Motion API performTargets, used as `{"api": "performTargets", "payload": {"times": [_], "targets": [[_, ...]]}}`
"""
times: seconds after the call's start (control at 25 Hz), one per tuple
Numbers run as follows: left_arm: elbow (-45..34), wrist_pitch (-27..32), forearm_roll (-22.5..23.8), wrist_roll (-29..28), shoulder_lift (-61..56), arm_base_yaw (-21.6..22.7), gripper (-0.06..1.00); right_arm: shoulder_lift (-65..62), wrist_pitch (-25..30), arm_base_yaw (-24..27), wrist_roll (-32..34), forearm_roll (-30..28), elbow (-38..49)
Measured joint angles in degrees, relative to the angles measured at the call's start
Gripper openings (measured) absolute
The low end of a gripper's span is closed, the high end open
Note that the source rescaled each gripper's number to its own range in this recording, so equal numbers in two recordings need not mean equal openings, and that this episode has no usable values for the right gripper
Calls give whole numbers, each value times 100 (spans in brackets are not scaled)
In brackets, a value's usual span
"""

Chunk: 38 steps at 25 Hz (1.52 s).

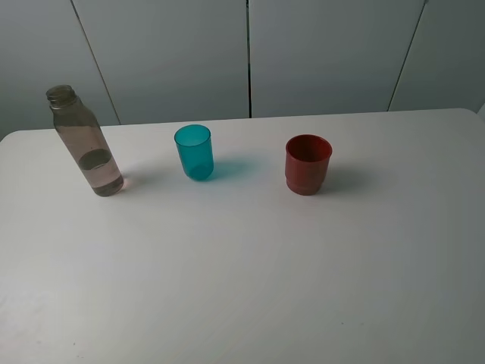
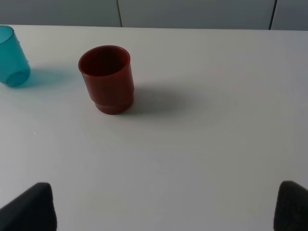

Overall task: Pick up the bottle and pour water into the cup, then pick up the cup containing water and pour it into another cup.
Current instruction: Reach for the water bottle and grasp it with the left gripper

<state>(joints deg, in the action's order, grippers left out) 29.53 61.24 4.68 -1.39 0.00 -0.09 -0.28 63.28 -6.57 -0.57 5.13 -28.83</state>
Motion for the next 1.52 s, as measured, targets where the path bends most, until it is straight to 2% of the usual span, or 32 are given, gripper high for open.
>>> {"api": "performTargets", "payload": {"times": [0.28,0.48,0.64,0.72,0.96,1.12,1.28,1.52], "targets": [[94,-1797,52,-11,347,-117,100,0,0,0,0,0,0],[100,-3180,52,-23,1359,-172,100,0,0,0,0,0,0],[84,-3825,-54,-69,2320,-172,100,0,0,0,0,0,0],[-125,-4361,-211,-81,2714,-172,100,0,0,0,0,0,0],[-1430,-6991,-384,-140,3772,-172,100,0,0,0,0,0,0],[-1892,-8168,-398,-140,4627,-172,100,0,0,0,0,0,0],[-1917,-9010,-387,-140,5521,-172,100,0,0,0,0,0,0],[-1917,-9748,-377,-129,6680,-172,100,0,0,0,0,0,0]]}}
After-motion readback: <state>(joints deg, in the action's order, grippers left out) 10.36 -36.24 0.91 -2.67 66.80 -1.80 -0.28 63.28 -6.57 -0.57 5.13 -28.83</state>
